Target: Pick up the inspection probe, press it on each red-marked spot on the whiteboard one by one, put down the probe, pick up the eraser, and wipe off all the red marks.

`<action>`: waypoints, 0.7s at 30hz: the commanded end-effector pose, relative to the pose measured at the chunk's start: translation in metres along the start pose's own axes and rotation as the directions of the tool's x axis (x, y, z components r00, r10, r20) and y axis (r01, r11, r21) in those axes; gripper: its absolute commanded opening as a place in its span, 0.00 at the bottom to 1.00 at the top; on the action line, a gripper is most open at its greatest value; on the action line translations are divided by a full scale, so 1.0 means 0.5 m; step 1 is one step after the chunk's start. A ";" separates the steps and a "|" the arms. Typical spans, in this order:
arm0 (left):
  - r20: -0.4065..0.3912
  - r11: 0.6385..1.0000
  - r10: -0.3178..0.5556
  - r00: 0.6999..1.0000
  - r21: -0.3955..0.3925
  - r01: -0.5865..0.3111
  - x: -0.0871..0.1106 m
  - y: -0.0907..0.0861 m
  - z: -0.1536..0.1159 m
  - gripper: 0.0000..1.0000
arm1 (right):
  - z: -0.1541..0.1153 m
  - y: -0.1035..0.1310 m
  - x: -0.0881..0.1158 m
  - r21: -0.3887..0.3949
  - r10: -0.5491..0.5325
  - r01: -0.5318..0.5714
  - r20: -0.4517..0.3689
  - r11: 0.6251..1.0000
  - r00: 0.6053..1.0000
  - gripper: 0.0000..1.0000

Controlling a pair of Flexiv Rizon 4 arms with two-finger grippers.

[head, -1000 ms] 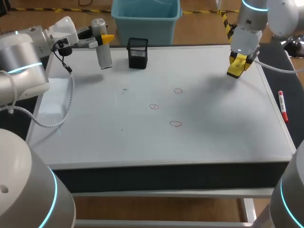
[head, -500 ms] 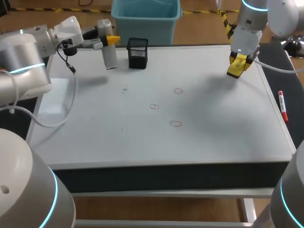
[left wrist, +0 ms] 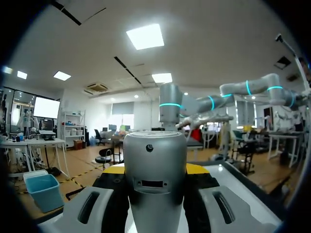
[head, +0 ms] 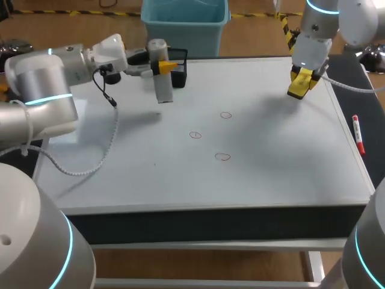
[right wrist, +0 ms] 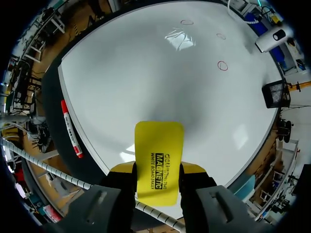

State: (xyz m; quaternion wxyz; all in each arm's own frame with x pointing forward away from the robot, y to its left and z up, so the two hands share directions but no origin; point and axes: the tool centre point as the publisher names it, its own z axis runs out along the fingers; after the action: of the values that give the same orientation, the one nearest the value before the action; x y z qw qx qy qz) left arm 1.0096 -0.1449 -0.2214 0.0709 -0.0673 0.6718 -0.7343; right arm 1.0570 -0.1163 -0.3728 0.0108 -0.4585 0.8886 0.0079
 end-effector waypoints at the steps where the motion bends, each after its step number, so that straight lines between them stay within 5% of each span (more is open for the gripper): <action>1: -0.017 1.000 0.001 1.000 -0.003 -0.001 0.038 -0.005 0.023 0.00 | -0.003 -0.001 0.001 0.002 -0.002 0.002 -0.004 1.000 1.000 0.00; 21: -0.097 0.999 -0.036 0.995 0.011 0.037 0.158 0.044 0.095 0.00 | -0.003 -0.001 0.001 0.002 -0.002 0.002 -0.004 1.000 1.000 0.00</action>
State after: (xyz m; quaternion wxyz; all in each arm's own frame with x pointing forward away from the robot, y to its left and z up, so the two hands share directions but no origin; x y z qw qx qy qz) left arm 0.9447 -0.2058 -0.2386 0.0226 -0.0417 0.6687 -0.7421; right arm 1.0570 -0.1163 -0.3728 0.0108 -0.4585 0.8886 0.0079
